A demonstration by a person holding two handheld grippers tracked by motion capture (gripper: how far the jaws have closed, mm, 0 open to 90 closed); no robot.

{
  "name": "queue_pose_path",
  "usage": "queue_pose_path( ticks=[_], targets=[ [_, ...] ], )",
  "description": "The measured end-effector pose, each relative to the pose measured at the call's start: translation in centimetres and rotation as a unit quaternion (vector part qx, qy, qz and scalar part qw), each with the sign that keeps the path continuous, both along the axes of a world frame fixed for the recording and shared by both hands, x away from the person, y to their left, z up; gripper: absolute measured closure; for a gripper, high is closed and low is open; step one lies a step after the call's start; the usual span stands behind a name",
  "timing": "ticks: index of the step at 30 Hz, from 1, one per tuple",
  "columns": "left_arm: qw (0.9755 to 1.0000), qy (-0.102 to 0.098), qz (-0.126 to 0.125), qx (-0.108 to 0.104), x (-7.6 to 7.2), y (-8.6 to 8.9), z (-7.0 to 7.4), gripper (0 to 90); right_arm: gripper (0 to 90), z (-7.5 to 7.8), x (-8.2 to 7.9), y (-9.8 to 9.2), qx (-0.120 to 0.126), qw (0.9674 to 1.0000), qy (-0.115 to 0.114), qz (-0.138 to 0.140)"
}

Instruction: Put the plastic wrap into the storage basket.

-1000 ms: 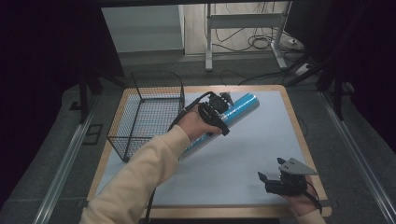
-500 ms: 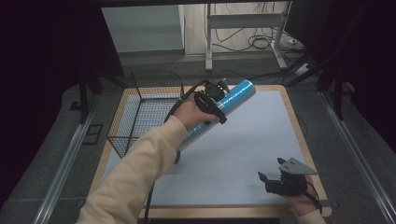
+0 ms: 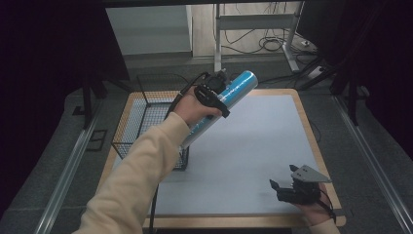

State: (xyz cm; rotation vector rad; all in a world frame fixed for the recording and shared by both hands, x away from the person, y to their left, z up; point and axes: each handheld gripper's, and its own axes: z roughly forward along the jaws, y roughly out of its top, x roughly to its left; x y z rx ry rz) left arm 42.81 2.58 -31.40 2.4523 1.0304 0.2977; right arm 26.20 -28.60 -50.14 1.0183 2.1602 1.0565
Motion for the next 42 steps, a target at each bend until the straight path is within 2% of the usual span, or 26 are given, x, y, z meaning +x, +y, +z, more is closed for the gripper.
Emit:
queue_pose_path(
  ticks=[8, 16, 20, 23, 30, 38, 42],
  targets=[
    [0.9997, 0.000, 0.025, -0.002, 1.3, 1.7, -0.1, 31.5, 12.6, 0.0, 0.0, 0.0, 0.001, 1.0000, -0.002, -0.005],
    [0.9984, 0.002, 0.057, -0.004, 2.9, 3.4, -1.0, 31.6, 12.6, -0.2, 0.1, 0.0, -0.004, 1.0000, 0.000, -0.005],
    [0.9978, 0.006, 0.066, -0.001, 3.7, 4.2, -1.8, 31.6, 12.6, -0.1, 0.1, 0.0, -0.005, 1.0000, -0.003, -0.005],
    [0.9971, 0.011, 0.074, 0.013, 4.3, 4.9, -2.6, 31.6, 12.6, -0.1, 0.1, 0.0, -0.004, 1.0000, -0.001, -0.006],
    [0.9948, 0.021, 0.098, 0.013, 5.3, 6.8, -4.3, 31.6, 12.6, -0.2, 0.1, -0.1, -0.004, 1.0000, 0.000, -0.008],
    [0.9925, 0.029, 0.118, 0.016, 5.8, 8.5, -5.6, 31.6, 12.6, -0.2, 0.2, -0.1, -0.005, 0.9999, 0.000, -0.009],
    [0.9914, 0.039, 0.124, 0.020, 6.0, 9.1, -6.2, 31.6, 12.6, -0.3, 0.2, -0.1, -0.007, 0.9999, 0.001, -0.009]
  ],
)
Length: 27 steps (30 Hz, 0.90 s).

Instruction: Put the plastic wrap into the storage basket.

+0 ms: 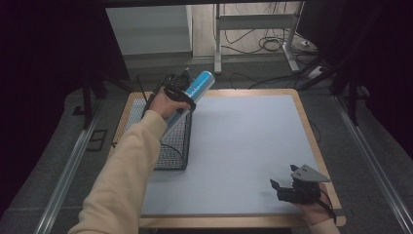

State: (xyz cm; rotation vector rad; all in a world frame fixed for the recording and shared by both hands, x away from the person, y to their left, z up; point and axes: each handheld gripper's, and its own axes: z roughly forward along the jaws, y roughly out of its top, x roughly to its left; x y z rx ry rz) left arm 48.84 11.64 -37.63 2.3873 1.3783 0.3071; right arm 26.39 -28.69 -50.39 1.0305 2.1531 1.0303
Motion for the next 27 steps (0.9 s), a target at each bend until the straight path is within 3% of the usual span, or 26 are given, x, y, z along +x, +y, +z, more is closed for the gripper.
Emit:
queue_pose_path(
  ticks=[10, 19, 27],
  targets=[
    [0.9999, 0.000, 0.015, 0.002, 0.3, 1.1, -0.9, 31.6, 12.6, 0.0, 0.0, 0.0, -0.001, 1.0000, 0.001, -0.002],
    [0.9997, 0.005, 0.019, 0.017, 1.0, 1.6, -2.0, 31.6, 12.6, -0.1, 0.0, 0.0, -0.001, 1.0000, 0.000, -0.003],
    [0.9995, 0.005, 0.027, 0.014, 1.4, 2.0, -2.8, 31.6, 12.6, -0.1, 0.1, -0.1, -0.001, 1.0000, 0.002, -0.006]
  ],
)
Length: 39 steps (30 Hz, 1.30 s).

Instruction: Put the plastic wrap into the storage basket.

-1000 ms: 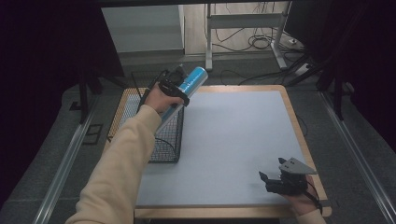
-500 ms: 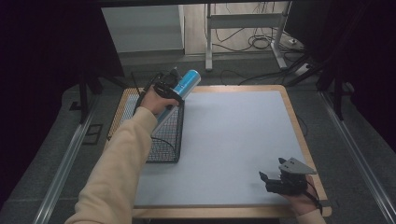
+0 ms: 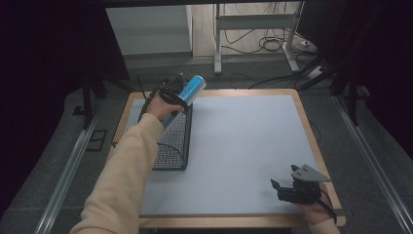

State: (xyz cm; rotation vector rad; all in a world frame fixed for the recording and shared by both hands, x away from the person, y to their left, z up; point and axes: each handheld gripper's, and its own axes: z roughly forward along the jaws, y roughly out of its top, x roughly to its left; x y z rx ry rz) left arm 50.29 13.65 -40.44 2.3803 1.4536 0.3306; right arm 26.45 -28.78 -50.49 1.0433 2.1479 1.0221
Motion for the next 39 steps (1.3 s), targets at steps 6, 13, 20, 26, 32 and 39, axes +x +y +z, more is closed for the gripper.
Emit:
queue_pose_path(
  ticks=[6, 13, 20, 26, 32, 39],
  targets=[
    [0.9999, 0.007, -0.003, 0.015, 0.3, 0.2, -0.5, 31.5, 12.6, 0.0, 0.0, 0.1, -0.001, 1.0000, -0.001, 0.001],
    [0.9994, 0.013, 0.001, 0.031, 0.7, 0.3, -1.4, 31.5, 12.6, -0.1, 0.0, 0.1, -0.003, 1.0000, 0.000, 0.005],
    [0.9987, 0.023, 0.004, 0.045, 1.2, 0.3, -2.4, 31.5, 12.6, -0.1, 0.0, 0.1, 0.000, 1.0000, 0.002, 0.003],
    [0.9981, 0.027, 0.010, 0.054, 1.4, 0.2, -2.9, 31.5, 12.6, -0.1, 0.0, 0.1, -0.002, 1.0000, 0.001, 0.005],
    [0.9974, 0.033, 0.019, 0.062, 1.7, 0.6, -3.4, 31.2, 12.6, -0.1, 0.0, 0.1, -0.002, 1.0000, 0.002, 0.005],
    [0.9974, 0.027, 0.020, 0.063, 1.7, 0.6, -3.5, 30.3, 12.6, -0.1, -0.1, 0.1, -0.002, 1.0000, 0.001, 0.006]
  ],
)
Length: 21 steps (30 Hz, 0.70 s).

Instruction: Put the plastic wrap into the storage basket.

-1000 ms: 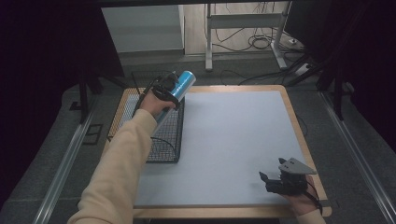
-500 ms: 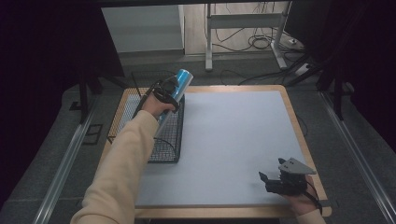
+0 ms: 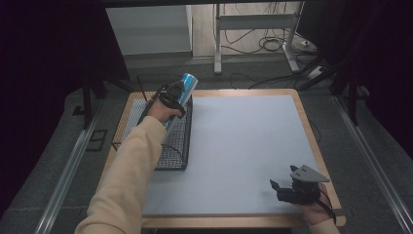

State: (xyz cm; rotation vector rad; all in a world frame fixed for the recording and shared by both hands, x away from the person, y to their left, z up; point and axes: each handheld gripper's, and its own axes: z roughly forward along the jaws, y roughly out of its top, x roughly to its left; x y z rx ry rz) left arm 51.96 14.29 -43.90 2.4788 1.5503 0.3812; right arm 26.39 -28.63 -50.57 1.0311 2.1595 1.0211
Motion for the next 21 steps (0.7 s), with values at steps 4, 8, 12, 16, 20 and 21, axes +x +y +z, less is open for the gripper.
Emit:
queue_pose_path(
  ticks=[4, 8, 12, 16, 20, 21],
  targets=[
    [1.0000, 0.004, -0.002, -0.004, -0.1, -0.1, 0.2, 22.7, 12.6, 0.0, 0.0, 0.0, 0.000, 1.0000, 0.000, 0.000],
    [0.9999, 0.004, 0.000, -0.015, -0.7, -0.2, 0.8, 16.3, 12.6, 0.0, 0.0, 0.0, 0.000, 1.0000, 0.000, 0.001],
    [0.9995, -0.009, 0.000, -0.031, -1.8, 0.3, 1.5, 13.5, 12.6, 0.0, 0.0, 0.0, 0.000, 1.0000, 0.001, 0.000],
    [0.9985, -0.026, -0.008, -0.048, -3.0, 0.4, 2.4, 12.2, 12.6, 0.0, 0.1, 0.1, 0.000, 1.0000, 0.001, -0.001],
    [0.9971, -0.047, -0.020, -0.057, -4.6, 0.3, 3.5, 11.9, 12.6, 0.1, 0.2, 0.3, 0.000, 1.0000, -0.001, 0.003],
    [0.9966, -0.051, -0.025, -0.061, -4.9, 0.3, 3.7, 11.9, 12.6, 0.1, 0.2, 0.3, 0.000, 1.0000, -0.001, 0.004]
  ],
)
